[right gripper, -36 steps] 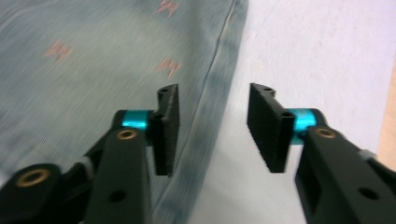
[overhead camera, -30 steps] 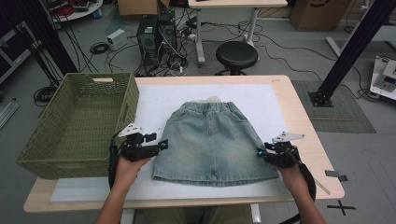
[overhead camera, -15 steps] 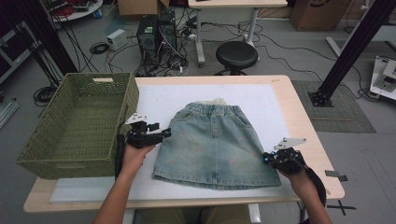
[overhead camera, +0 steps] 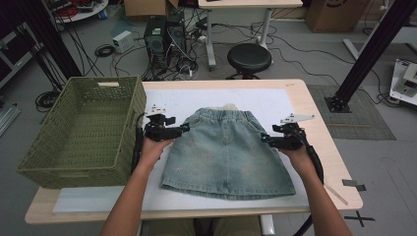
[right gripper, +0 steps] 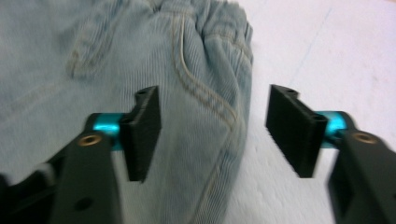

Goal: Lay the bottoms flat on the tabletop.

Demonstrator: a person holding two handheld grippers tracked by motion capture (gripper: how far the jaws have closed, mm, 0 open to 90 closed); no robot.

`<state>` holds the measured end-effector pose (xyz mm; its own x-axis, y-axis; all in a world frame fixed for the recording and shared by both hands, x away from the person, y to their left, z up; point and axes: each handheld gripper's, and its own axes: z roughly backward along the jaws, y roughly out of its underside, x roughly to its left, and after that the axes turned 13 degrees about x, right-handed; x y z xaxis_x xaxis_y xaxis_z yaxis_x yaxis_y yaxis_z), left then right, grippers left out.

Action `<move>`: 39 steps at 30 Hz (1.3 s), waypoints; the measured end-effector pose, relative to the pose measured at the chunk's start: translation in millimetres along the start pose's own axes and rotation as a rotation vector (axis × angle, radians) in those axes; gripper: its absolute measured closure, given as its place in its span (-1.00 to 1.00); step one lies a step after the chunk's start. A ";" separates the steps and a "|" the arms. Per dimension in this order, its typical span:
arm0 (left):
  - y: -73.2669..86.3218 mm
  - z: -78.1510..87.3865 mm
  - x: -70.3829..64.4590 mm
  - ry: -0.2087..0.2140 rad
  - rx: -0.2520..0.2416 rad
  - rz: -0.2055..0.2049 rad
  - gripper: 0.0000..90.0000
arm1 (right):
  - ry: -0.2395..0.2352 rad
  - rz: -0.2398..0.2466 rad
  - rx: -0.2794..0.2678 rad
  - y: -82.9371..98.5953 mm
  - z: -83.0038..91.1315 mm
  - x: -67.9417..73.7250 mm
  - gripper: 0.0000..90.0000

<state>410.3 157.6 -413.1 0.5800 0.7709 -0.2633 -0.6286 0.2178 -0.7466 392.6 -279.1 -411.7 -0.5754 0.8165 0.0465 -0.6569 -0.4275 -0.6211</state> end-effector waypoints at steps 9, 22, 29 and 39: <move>-13.4 5.8 -9.4 0.030 -0.024 -0.067 -0.43 | -0.024 0.008 -0.015 1.0 5.8 7.8 -0.53; -55.6 -33.1 16.9 0.018 0.072 -0.029 -0.40 | -0.009 -0.033 0.001 -43.5 -16.5 -20.1 -0.29; -47.9 -56.0 37.6 -0.012 0.107 0.042 -0.23 | 0.014 -0.070 0.060 -61.4 -47.9 -24.9 -0.13; -33.1 -81.7 45.4 0.049 0.216 0.090 -0.01 | -0.006 -0.082 0.138 -57.2 -80.6 -22.8 0.29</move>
<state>499.8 136.5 -450.2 0.5380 0.7641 -0.3559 -0.7721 0.2772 -0.5719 482.6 -242.0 -440.3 -0.5197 0.8488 0.0974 -0.7624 -0.4093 -0.5013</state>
